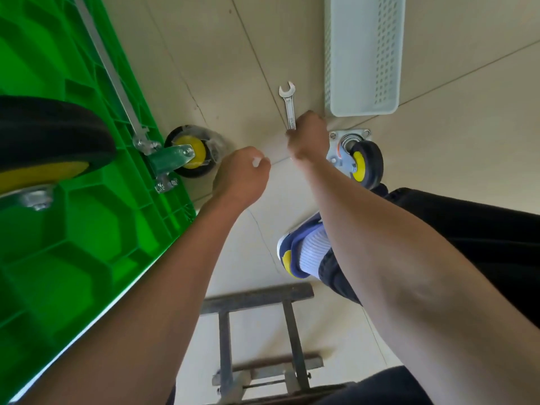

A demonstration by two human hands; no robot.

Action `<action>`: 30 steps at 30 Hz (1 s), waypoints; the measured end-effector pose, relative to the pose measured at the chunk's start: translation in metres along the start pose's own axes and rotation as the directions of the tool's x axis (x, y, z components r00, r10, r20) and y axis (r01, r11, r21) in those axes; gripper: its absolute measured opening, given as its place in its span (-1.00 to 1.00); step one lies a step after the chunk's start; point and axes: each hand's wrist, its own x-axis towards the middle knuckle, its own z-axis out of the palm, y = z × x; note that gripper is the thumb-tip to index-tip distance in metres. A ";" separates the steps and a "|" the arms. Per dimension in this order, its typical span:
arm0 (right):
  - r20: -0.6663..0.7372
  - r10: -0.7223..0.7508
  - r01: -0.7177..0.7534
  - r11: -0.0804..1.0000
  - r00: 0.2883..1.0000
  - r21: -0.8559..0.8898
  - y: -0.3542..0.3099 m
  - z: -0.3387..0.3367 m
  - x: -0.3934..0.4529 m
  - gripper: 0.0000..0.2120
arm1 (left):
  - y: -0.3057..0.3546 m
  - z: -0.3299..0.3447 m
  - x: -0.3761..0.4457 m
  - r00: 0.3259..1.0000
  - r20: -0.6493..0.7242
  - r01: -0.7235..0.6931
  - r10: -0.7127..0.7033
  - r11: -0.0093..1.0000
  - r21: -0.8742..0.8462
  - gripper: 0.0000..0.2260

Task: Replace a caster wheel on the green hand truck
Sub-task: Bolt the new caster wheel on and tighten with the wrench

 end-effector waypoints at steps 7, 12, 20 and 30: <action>0.181 -0.001 -0.007 0.999 0.984 0.044 0.006 0.009 -0.016 -0.70 | -0.009 0.003 -0.023 1.000 0.028 0.009 -0.010 1.000 0.019 -0.75; 0.154 0.073 -0.130 0.906 0.985 0.404 0.013 0.014 -0.049 -0.83 | -0.020 -0.002 -0.046 0.999 0.040 -0.003 0.002 1.000 0.022 -0.75; 0.118 0.004 -0.099 0.579 0.993 0.809 -0.008 -0.032 -0.144 -0.93 | -0.032 -0.043 -0.115 0.987 -0.014 -0.159 0.159 0.986 -0.055 -0.76; -0.032 -0.232 0.136 0.450 0.972 0.883 -0.042 -0.094 -0.247 -0.82 | -0.019 -0.116 -0.252 0.830 -0.290 -0.525 0.477 0.843 -0.118 -0.80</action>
